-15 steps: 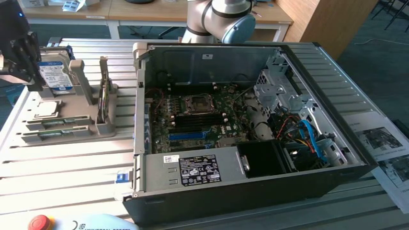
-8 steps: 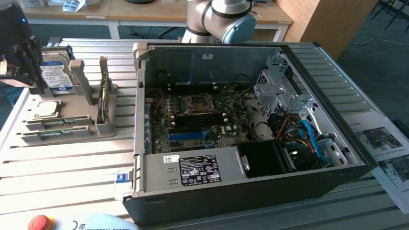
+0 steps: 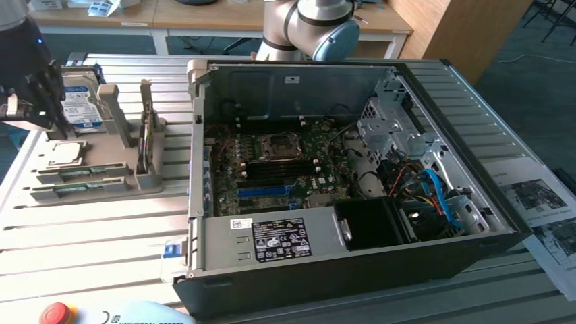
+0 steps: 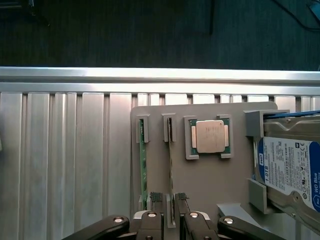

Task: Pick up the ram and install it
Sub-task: 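Pick up the ram and move it above insertion slot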

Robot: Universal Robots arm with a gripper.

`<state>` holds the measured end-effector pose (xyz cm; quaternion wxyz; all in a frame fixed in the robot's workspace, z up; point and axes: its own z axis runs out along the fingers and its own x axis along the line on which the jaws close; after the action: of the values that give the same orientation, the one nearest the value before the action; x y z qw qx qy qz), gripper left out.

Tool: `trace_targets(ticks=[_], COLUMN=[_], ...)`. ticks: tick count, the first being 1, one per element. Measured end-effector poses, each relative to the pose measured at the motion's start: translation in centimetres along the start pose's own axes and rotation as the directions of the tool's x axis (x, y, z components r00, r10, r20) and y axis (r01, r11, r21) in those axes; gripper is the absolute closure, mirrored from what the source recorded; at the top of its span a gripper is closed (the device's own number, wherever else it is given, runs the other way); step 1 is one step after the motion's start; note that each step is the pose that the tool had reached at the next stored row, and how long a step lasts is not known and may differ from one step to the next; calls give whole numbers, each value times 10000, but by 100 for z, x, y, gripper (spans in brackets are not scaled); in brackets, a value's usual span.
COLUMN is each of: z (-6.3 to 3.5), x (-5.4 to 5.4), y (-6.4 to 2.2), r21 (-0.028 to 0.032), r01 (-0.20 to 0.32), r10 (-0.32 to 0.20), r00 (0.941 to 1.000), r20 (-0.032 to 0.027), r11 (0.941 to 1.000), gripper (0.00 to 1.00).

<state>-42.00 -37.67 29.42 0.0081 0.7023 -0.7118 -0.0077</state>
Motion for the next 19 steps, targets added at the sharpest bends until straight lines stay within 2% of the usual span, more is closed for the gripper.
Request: trace_targets(ticks=[19], z=[275], x=[0], y=[-6], r21=[0], r01=[0], r10=[0], r00=[10000], r20=[0], r11=[10000], gripper=[76])
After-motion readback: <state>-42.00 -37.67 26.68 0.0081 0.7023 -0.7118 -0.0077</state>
